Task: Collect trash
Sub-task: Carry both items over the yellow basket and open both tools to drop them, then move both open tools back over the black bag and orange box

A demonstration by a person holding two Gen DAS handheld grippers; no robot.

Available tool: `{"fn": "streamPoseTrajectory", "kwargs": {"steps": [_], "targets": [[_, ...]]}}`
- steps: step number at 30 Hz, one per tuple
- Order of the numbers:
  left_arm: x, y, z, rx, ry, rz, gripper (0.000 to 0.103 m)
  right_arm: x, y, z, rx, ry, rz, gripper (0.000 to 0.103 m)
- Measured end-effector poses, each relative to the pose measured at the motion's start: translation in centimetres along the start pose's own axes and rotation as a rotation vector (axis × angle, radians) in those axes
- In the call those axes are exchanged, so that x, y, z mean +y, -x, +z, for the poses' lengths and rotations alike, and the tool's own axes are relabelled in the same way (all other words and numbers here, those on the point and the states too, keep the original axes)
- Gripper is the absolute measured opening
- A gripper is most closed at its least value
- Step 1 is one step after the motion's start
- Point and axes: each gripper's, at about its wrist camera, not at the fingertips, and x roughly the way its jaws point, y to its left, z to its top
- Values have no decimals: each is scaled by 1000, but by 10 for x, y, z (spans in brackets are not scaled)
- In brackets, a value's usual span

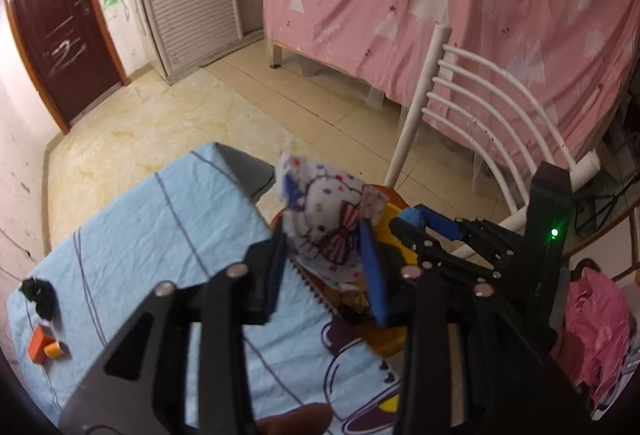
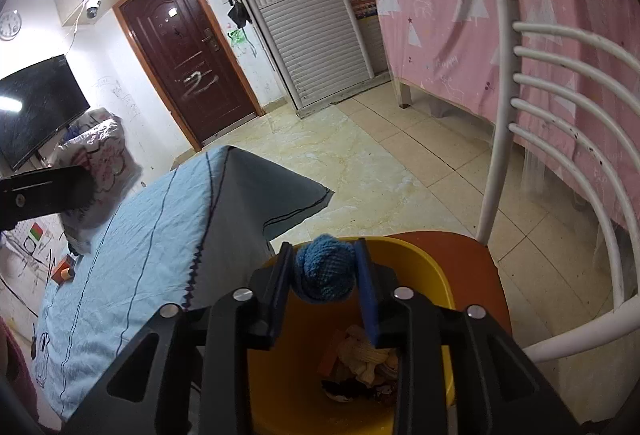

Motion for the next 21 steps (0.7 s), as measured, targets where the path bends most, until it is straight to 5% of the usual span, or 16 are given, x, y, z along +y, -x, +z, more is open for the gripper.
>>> {"fn": "streamPoseTrajectory", "kwargs": {"steps": [5, 21], "targets": [[-11, -16, 7, 31, -19, 4, 42, -9, 1, -6, 5, -11, -5, 42], [14, 5, -3, 6, 22, -3, 42, 21, 12, 9, -19, 39, -2, 44]]}}
